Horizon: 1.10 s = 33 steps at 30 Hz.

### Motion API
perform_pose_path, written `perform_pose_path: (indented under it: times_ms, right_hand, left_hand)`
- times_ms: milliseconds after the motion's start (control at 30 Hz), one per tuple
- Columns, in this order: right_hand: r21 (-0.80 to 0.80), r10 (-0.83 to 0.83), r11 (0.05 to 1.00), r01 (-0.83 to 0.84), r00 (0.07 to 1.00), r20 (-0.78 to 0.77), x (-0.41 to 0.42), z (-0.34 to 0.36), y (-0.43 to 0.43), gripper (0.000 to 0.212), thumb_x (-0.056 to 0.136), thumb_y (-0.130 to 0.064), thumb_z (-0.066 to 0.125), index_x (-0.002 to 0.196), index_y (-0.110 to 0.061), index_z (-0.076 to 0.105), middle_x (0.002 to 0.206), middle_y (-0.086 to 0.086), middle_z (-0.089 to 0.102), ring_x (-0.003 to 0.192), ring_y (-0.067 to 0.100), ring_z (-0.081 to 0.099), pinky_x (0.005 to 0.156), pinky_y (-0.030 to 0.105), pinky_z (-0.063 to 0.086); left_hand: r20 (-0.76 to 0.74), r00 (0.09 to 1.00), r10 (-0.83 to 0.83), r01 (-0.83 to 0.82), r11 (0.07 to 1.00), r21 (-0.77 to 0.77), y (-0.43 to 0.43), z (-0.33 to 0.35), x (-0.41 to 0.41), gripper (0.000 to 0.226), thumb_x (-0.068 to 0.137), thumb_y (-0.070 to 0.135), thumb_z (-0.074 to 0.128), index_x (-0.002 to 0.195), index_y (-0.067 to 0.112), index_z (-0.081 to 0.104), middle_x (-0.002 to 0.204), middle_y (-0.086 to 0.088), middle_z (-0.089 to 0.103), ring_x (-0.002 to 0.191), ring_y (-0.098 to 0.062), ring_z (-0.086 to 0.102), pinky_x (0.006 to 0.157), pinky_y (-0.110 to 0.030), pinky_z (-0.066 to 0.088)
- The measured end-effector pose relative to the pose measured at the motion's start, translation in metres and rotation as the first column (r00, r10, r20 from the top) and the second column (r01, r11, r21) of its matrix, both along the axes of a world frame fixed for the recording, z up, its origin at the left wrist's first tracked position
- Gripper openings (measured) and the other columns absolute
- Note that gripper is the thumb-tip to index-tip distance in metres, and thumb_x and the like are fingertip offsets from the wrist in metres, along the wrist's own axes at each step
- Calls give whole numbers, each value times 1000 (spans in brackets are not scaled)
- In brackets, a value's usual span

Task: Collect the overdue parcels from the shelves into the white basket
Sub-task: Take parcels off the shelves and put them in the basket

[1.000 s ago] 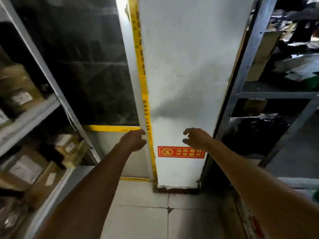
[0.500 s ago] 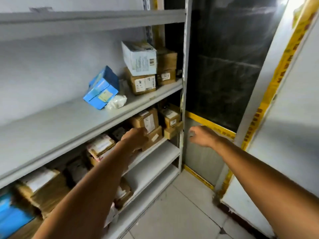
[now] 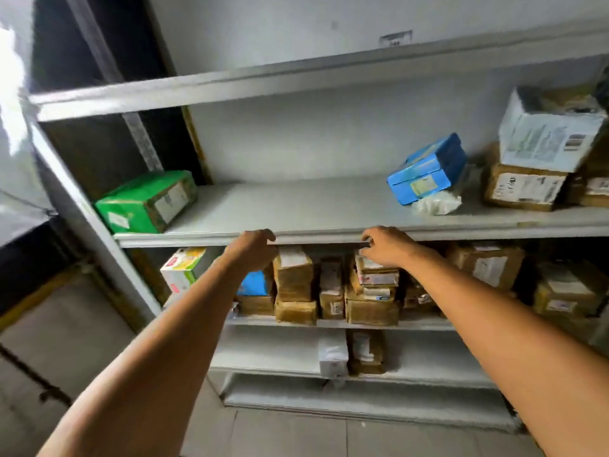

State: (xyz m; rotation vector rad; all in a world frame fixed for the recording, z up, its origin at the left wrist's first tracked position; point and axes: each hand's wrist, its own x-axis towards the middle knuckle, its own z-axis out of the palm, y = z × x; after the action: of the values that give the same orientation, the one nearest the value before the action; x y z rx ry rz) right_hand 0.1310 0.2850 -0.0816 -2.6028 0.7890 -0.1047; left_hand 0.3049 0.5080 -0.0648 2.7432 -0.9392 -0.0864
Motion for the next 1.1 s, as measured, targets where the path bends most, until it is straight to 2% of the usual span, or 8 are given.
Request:
perform_pose_path:
  times_ms: [167, 333, 533, 633, 767, 933, 1100]
  right_hand:
    - [-35, 214, 976, -214, 977, -12, 61, 8, 57, 49, 91, -38, 61, 137, -22, 52, 137, 9, 57, 119, 28, 56, 94, 35, 46]
    - [-85, 376, 922, -377, 926, -31, 109, 17, 114, 44, 90, -33, 61, 132, -19, 57, 132, 12, 60, 115, 30, 58, 93, 36, 49]
    - [-90, 499, 861, -501, 866, -45, 158, 23, 171, 45, 89, -34, 62, 132, -20, 55, 130, 9, 60, 110, 28, 59, 94, 42, 51]
    - [-102, 531, 840, -533, 846, -45, 187, 25, 198, 47, 89, -35, 61, 133, -21, 55, 133, 9, 59, 113, 28, 58, 96, 41, 50]
    - [-113, 544, 831, -545, 838, -44, 227, 25, 224, 42, 91, -32, 61, 131, -20, 57, 130, 9, 61, 113, 27, 58, 96, 40, 50]
    - [-119, 514, 849, -514, 857, -35, 287, 27, 244, 45, 90, -35, 62, 133, -23, 56, 131, 9, 60, 113, 26, 58, 91, 35, 47]
    - [-91, 471, 880, -467, 881, 38, 343, 32, 262, 43, 89, -35, 63, 130, -22, 58, 127, 9, 62, 111, 28, 59, 92, 37, 49]
  left_hand:
    - [28, 978, 206, -205, 979, -8, 89, 8, 15, 33, 95, 25, 55, 126, 19, 64, 123, -9, 65, 112, -30, 62, 94, -34, 51]
    - [63, 940, 337, -337, 941, -1, 162, 8, 24, 37, 90, 31, 59, 127, 29, 62, 122, -8, 68, 106, -30, 65, 83, -32, 49]
    - [33, 887, 460, -459, 888, -38, 227, 10, 47, 37, 89, 32, 59, 126, 30, 61, 125, -3, 65, 112, -26, 61, 89, -33, 50]
    - [29, 872, 488, -487, 872, -42, 252, 7, 66, 33, 89, 32, 58, 122, 30, 62, 125, -4, 65, 111, -26, 61, 86, -33, 50]
    - [11, 864, 503, -502, 863, -53, 275, 2, 99, 39, 87, 31, 58, 126, 32, 62, 127, -3, 65, 112, -26, 61, 91, -34, 52]
    - [7, 877, 481, -479, 874, -80, 294, -1, 158, 39, 90, 28, 57, 128, 26, 61, 127, -5, 65, 113, -26, 61, 92, -35, 52]
    - [22, 893, 450, -445, 890, -100, 309, 5, 224, 37, 89, 28, 56, 125, 25, 62, 124, -4, 66, 112, -26, 61, 94, -37, 52]
